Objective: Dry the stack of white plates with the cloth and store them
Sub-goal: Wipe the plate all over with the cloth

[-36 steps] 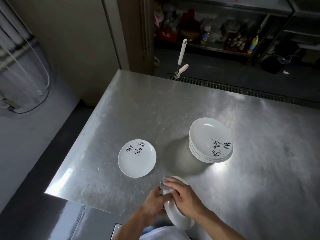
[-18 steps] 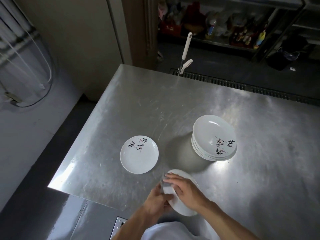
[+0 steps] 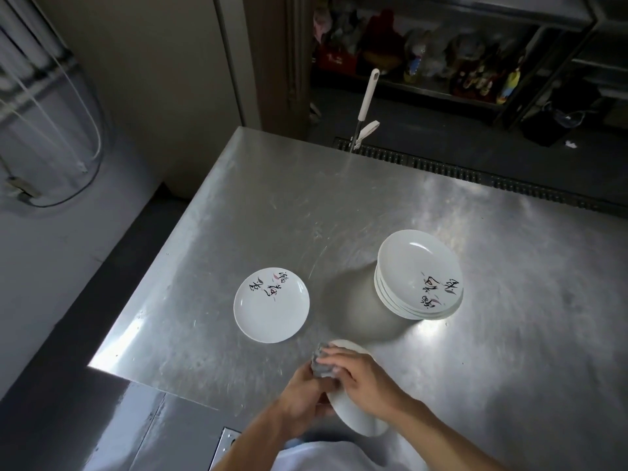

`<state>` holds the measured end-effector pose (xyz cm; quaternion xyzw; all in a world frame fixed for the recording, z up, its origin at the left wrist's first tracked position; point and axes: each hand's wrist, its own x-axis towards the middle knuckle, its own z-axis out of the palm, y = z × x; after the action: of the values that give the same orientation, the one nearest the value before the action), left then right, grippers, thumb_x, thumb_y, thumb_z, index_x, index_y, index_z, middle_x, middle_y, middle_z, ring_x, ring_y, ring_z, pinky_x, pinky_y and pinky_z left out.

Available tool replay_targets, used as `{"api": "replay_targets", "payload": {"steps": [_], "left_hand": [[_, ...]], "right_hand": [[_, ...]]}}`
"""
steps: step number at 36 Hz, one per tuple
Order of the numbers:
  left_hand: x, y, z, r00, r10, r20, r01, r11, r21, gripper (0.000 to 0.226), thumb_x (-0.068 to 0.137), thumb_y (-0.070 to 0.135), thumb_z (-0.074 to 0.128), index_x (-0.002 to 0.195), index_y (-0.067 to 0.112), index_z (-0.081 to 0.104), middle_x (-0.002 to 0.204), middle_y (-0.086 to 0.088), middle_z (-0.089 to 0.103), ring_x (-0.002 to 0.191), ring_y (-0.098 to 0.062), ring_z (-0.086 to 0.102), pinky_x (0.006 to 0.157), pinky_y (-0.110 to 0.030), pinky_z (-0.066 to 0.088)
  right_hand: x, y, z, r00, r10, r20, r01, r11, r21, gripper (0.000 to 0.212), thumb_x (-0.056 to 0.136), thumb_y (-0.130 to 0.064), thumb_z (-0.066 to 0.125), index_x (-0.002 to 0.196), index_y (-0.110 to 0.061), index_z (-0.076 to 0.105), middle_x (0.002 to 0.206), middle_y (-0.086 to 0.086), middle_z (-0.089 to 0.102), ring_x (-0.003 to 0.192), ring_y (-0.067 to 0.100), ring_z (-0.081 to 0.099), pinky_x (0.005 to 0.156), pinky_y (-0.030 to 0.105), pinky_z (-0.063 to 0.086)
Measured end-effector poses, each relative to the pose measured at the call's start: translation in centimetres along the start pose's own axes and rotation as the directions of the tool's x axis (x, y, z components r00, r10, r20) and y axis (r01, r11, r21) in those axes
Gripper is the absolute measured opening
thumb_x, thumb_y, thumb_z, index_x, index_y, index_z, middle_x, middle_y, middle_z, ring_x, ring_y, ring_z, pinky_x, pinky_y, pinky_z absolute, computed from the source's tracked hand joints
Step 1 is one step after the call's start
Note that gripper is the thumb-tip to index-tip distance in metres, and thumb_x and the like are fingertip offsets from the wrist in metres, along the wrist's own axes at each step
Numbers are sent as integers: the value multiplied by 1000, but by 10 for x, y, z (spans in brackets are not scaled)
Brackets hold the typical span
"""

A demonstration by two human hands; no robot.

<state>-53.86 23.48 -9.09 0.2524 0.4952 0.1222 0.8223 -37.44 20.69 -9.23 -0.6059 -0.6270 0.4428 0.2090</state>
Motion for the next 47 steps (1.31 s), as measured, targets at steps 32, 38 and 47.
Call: {"api": "replay_targets", "payload": {"steps": [32,38,47], "left_hand": [[-4,-14,9,996,84,-27,-84,996,-1,57,71,9,72,125,20,62,109,-17,74,95,-32,71,79,-44,55],[-2,-15,11,996,92,-20,-91,995,48,54,72,10,72,124,20,60,108,-17,74,93,-30,73,79,-45,56],[4,-15,3,987,62,-151,-76,993,-91,42,72,0,72,111,8,57,100,-18,70,87,-34,69,70,-45,58]], "right_hand": [[5,20,-6,996,33,-83,-37,998,-49,52,93,6,47,137,-17,62,143,-12,53,135,3,49,114,18,34],[7,6,-2,988,57,-142,-58,998,-3,43,98,-1,46,132,-19,66,139,-11,60,130,-2,51,112,18,36],[16,26,-12,792,530,-303,-516,846,131,36,105,-11,42,130,-21,66,124,1,68,104,15,59,85,21,45]]}}
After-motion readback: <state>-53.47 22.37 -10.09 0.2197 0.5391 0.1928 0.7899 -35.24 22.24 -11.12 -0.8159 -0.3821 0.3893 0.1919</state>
